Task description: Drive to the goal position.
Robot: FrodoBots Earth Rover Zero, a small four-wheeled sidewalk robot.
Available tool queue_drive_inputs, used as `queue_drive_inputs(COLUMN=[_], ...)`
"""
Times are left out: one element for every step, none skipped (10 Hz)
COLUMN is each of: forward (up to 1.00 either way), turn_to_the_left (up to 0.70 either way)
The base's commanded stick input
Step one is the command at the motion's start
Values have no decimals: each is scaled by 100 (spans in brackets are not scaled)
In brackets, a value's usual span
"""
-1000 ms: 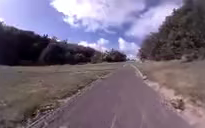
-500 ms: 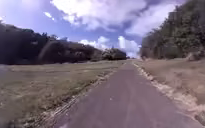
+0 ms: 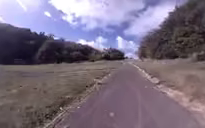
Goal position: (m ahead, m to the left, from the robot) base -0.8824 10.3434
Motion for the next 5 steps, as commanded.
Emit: queue_drive_inputs(forward=[100,100,100,100,100], turn_to_the_left=[3,3,3,3,3])
